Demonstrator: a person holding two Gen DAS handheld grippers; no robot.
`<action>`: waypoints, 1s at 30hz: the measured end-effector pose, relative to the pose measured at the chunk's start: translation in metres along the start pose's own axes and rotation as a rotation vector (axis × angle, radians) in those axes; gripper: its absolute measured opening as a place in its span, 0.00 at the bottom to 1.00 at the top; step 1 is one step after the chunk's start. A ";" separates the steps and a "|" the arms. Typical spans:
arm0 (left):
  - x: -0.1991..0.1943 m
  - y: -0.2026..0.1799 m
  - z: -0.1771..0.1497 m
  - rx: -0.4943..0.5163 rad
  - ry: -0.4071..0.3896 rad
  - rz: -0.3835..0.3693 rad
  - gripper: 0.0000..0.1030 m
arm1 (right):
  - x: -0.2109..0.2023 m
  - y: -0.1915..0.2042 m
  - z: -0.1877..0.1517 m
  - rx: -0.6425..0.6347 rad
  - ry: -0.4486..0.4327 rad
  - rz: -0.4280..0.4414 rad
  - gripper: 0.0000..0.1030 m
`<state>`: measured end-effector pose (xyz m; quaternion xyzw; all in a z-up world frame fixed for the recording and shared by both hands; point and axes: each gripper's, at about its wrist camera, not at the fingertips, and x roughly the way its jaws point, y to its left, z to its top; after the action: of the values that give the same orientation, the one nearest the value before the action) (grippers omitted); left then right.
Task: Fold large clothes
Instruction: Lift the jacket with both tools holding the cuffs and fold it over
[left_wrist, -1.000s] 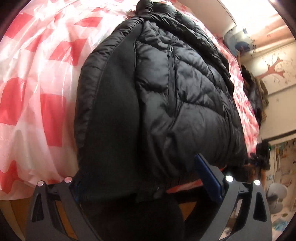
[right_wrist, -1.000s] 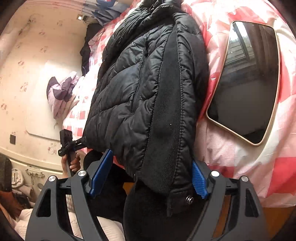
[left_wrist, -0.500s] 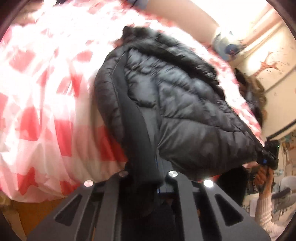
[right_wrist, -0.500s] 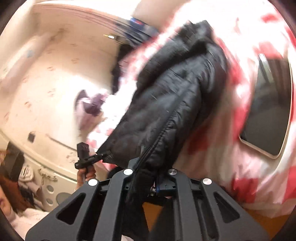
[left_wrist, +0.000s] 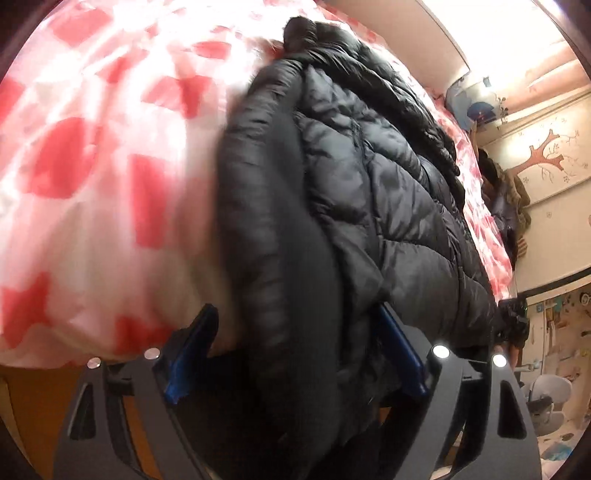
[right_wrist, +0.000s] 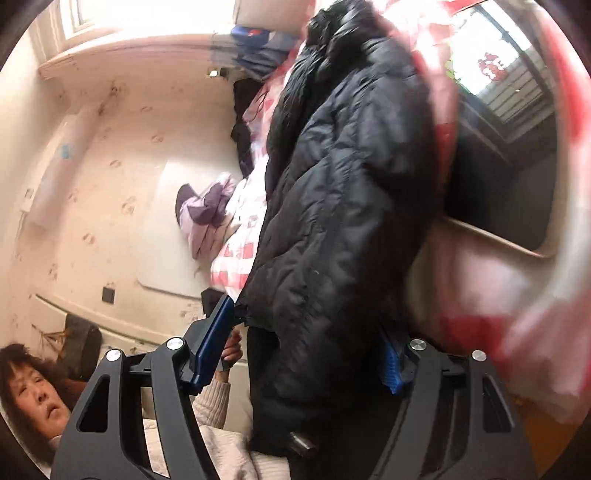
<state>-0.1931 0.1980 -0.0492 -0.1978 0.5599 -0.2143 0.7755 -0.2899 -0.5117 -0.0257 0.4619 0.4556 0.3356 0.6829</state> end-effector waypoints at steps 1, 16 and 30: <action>0.004 -0.009 0.005 0.024 -0.002 -0.008 0.29 | 0.005 0.005 0.003 -0.017 -0.006 -0.037 0.51; -0.035 0.019 -0.014 -0.028 -0.027 -0.002 0.79 | -0.024 0.003 -0.024 -0.036 0.034 -0.098 0.57; -0.052 -0.010 -0.033 0.079 -0.099 -0.049 0.85 | -0.017 0.031 -0.048 -0.195 0.048 -0.080 0.55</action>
<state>-0.2406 0.2165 -0.0130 -0.1909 0.5069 -0.2449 0.8041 -0.3421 -0.5000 0.0013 0.3665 0.4551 0.3617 0.7264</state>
